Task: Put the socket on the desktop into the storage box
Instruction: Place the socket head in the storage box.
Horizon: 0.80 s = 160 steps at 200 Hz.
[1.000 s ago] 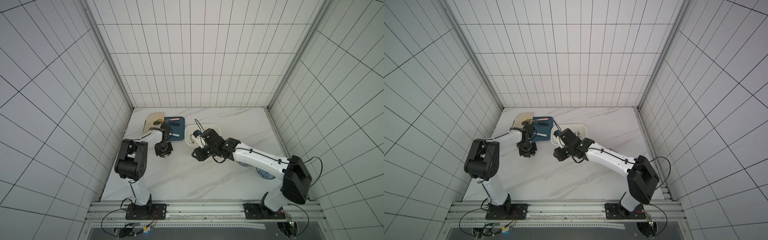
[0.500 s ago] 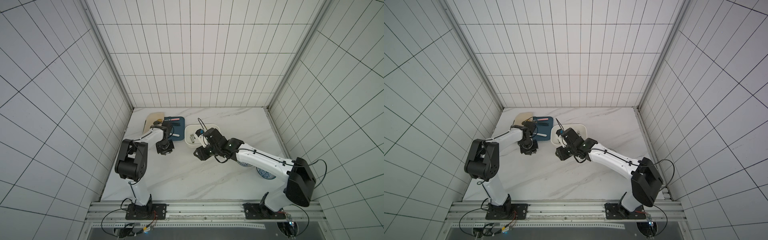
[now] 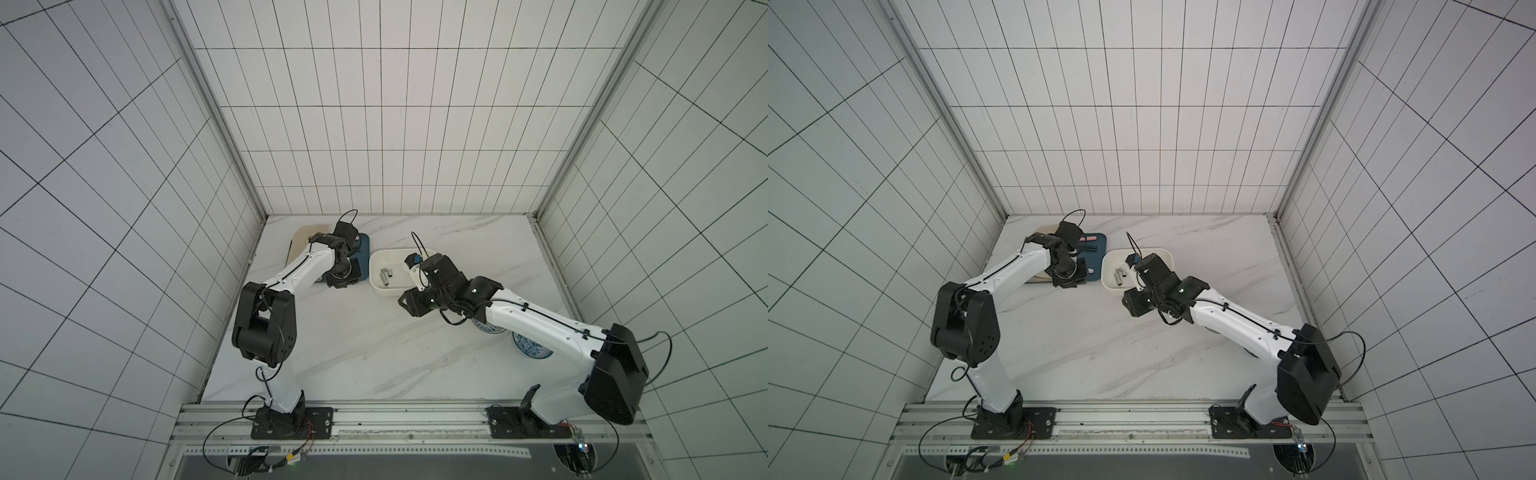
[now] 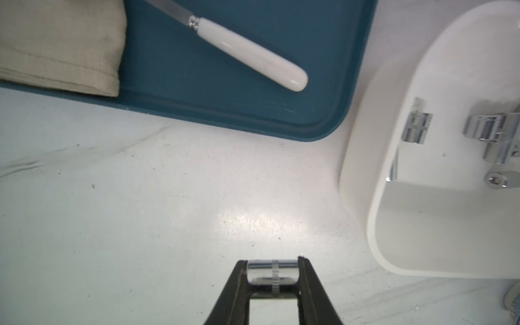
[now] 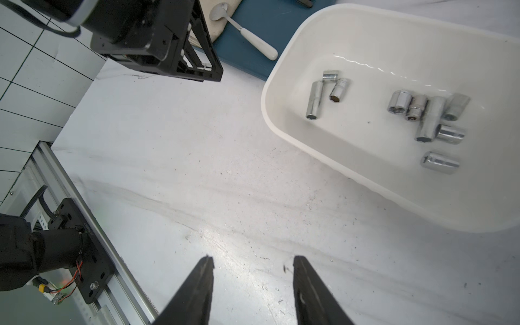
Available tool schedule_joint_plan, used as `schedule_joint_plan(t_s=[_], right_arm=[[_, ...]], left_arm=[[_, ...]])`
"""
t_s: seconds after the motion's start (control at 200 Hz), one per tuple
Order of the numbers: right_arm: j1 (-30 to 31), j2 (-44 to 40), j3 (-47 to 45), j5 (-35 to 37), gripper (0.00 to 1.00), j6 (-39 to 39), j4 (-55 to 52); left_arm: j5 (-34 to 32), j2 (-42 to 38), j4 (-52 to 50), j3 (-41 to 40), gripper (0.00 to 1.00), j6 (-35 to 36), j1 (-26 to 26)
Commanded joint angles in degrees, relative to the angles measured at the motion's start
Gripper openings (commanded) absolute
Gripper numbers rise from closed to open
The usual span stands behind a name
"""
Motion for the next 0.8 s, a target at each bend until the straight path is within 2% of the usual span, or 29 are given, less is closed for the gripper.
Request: schedule_joint_plan(t_s=[0.0,0.405,0.795], right_arm=[[-1.2,-2.8,-2.2,2.1,0.49,0.9,-1.6],[-2.5,-6.3,-4.6,5.0,0.49,2.5,-3.0],[-4.9,-8.1,-5.6,7.5,0.49,3.7,-4.6]], left_arm=[[1.1,2.4,-0.5,4.4,0.23,-0.8,-1.9],[2.4,13.4,-1.2,20.6,0.23,-2.2,-7.9],[5.3,23.3,-1.0,32.8,0.23,-1.5,-9.1]])
